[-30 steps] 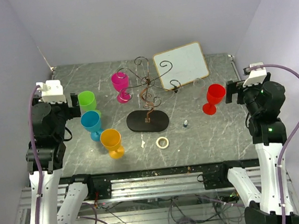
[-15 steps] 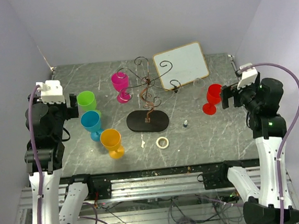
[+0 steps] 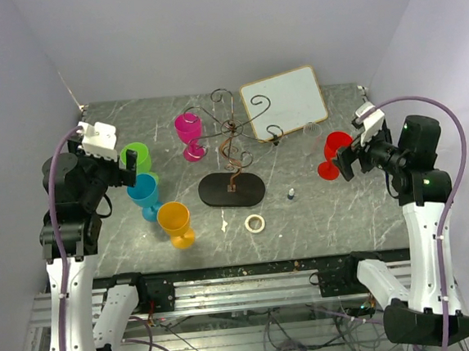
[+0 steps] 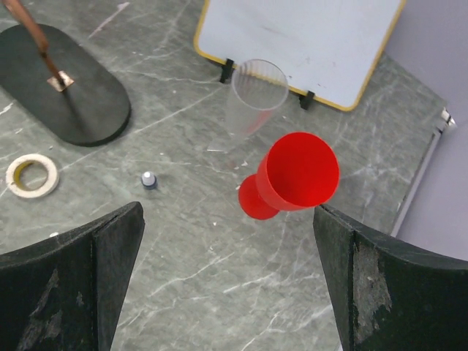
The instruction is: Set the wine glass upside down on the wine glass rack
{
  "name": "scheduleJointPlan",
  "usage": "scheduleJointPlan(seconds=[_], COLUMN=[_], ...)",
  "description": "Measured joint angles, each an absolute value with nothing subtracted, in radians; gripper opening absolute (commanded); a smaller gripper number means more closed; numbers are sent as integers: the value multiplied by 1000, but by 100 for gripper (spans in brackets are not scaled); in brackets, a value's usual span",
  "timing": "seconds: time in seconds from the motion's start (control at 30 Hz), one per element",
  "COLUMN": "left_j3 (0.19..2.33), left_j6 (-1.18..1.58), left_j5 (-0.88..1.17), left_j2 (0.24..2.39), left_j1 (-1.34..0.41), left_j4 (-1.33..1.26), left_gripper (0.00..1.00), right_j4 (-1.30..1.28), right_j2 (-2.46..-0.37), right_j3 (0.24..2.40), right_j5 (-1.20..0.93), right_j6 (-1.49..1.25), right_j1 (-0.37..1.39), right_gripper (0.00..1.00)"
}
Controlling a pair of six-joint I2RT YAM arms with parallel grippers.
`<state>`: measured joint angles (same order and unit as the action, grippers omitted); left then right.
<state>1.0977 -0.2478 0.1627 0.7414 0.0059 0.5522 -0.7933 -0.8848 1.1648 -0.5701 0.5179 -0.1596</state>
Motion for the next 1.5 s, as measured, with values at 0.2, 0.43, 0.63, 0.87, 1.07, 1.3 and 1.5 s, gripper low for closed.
scheduleJointPlan(seconds=[0.2,0.43,0.63,0.87,1.07,1.3,1.5], left_j3=[1077,1061,1051,1051,1051,1051,1051], left_j6=[-234,-196,-179,-178,-179,-179,-179], left_j5=[238,309,334,343,345,347,354], left_j2=[759,773,806,837,842,839,825], left_j1=[9,10,11,12,12,12,12], left_j4=[556,555,550,543,542,541,541], left_gripper=[95,91,87,83,83,82,82], right_j4=[-817,-755,-655,-565,-505,-472,-452], right_j2=[-884,-900,-1012,-1168,-1289,-1394,-1412], right_j3=[1174,1157,1144,1156,1211,1259,1260], right_j5=[-640,-645,-525,-451,-363,-196,-114], right_j6=[536,450,361,273,187,156,155], right_j1=[-133,-104,-102,-87,-16,97,109], right_gripper=[100,98,86,63,54,45,41])
